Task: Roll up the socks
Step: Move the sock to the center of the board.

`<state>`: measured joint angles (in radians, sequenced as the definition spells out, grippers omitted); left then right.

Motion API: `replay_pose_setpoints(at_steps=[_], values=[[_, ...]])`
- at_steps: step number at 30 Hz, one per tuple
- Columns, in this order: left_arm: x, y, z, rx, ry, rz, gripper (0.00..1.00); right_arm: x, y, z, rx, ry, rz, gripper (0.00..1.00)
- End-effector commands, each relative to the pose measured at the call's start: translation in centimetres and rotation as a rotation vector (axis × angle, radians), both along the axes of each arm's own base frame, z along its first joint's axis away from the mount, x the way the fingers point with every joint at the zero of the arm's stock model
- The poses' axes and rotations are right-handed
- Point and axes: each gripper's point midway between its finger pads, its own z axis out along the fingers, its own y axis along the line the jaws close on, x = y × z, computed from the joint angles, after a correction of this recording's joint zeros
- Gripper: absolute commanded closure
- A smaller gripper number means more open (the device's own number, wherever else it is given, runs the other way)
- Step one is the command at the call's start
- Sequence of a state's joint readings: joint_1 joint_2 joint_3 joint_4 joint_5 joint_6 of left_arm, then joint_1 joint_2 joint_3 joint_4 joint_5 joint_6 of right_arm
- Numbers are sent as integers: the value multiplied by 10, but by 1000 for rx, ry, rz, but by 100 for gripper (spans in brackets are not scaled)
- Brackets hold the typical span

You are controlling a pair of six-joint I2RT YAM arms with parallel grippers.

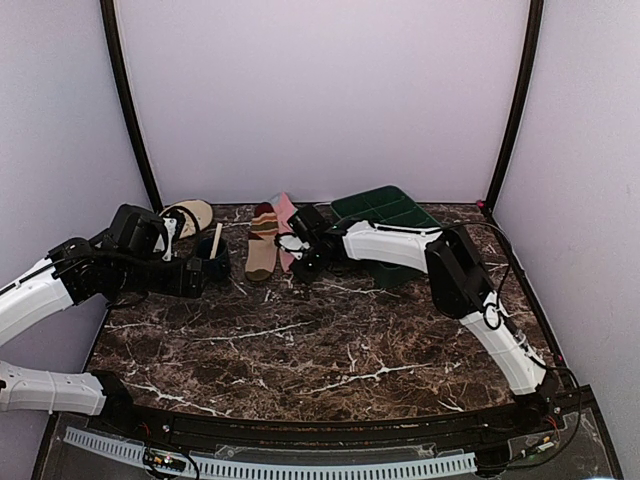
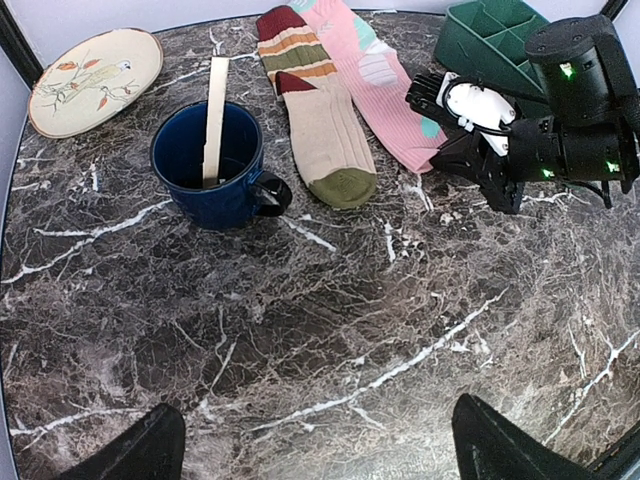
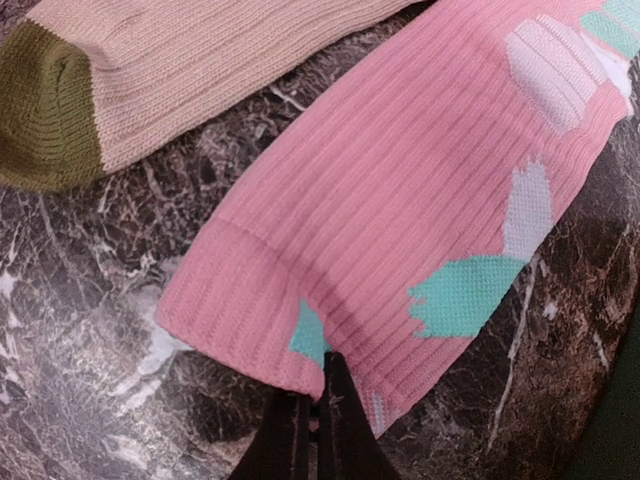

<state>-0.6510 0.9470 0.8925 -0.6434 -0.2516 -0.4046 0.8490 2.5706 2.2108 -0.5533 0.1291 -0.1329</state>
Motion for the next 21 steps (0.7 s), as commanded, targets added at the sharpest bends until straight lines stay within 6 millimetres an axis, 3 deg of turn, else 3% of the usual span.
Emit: replay_pose_setpoints(at_steps=[1, 5, 6, 8, 16, 21], values=[[-1, -1, 4, -21, -20, -6, 4, -28, -18, -4, -37, 84, -17, 100], [0, -4, 3, -33, -35, -13, 4, -61, -26, 12, -25, 124, -13, 100], [0, -5, 1, -38, -37, -15, 4, -76, -33, 9, -37, 150, -13, 100], [-1, -7, -4, -48, -30, -20, 4, -99, -35, 22, -20, 168, 0, 100], [-3, -24, -20, -113, -3, -69, 5, -231, -47, 42, -9, 309, 41, 100], [4, -60, -25, -161, -4, -158, 5, -305, -49, 55, 56, 403, 32, 100]])
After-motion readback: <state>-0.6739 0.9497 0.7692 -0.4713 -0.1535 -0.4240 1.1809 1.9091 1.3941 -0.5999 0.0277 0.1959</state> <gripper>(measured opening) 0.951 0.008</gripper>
